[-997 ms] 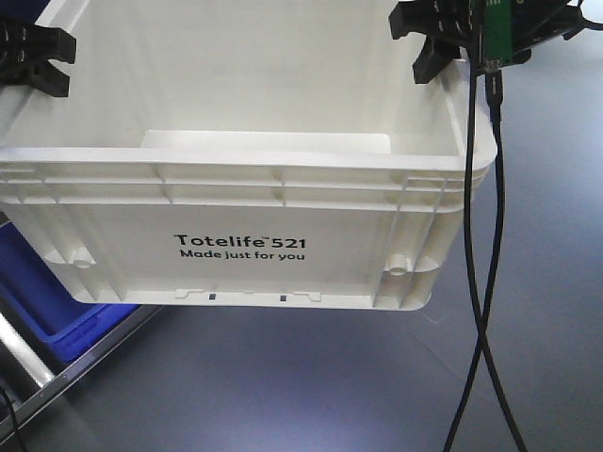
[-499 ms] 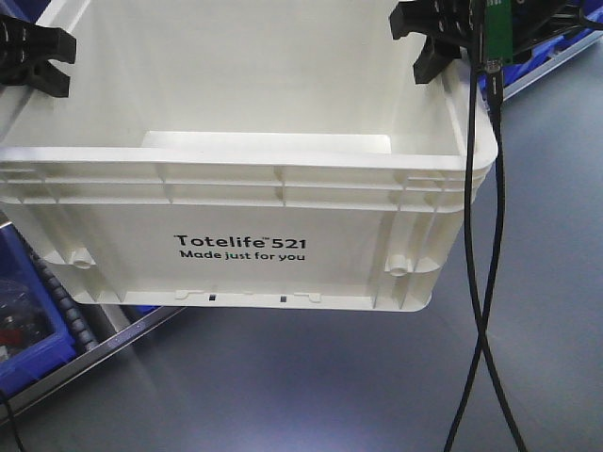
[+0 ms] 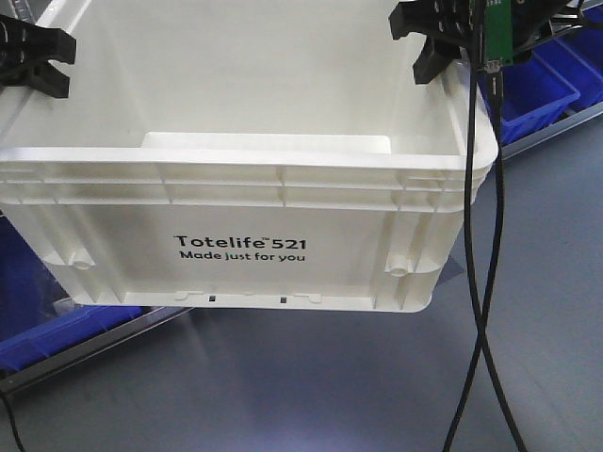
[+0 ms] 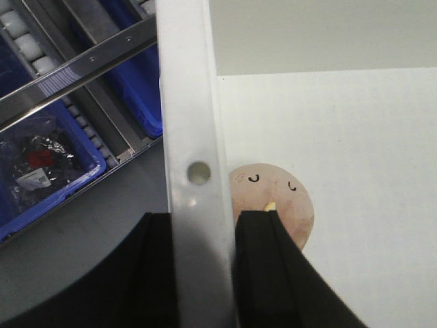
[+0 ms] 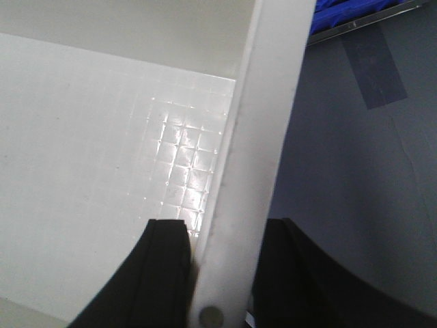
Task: Place moving items into box and shelve
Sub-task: 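Keep gripping the tote rims as the base approaches the blue-bin shelf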
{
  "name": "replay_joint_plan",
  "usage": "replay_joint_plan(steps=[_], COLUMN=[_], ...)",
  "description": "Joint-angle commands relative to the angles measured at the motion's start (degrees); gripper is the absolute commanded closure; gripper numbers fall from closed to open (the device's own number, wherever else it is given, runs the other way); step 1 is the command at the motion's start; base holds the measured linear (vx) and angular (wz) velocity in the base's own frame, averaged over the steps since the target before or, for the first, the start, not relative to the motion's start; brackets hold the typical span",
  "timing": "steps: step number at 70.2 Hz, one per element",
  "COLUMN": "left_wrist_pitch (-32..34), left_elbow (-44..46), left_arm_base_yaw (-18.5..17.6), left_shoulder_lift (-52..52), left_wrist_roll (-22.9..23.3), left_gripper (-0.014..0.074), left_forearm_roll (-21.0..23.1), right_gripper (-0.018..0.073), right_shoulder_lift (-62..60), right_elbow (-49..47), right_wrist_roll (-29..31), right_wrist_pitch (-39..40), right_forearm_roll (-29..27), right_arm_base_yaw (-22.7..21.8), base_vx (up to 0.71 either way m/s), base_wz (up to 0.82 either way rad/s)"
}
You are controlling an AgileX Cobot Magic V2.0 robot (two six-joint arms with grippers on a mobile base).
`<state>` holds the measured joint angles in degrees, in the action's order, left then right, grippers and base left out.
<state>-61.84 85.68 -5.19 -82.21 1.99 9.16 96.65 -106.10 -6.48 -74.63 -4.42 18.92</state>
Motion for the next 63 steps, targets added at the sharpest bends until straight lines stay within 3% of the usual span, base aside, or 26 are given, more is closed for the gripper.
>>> replay_joint_plan(steps=[1, 63], left_wrist_pitch=[6.97, 6.97], left_elbow=[2.77, 2.77], left_arm_base_yaw=[-0.34, -0.34], left_shoulder_lift=[2.76, 2.76], left_wrist_roll=[-0.30, -0.30], left_gripper=[0.0622, 0.0622], left_forearm_roll=[2.13, 2.13], right_gripper=[0.0571, 0.0571], right_shoulder_lift=[-3.42, -3.42], right_elbow=[-2.69, -2.69], right_wrist_roll=[2.31, 2.31], right_wrist_pitch=[3.89, 3.89], right_forearm_roll=[-1.92, -1.96], right_arm_base_yaw=[0.11, 0.11], base_vx=[-0.05, 0.03], base_wz=[0.28, 0.36])
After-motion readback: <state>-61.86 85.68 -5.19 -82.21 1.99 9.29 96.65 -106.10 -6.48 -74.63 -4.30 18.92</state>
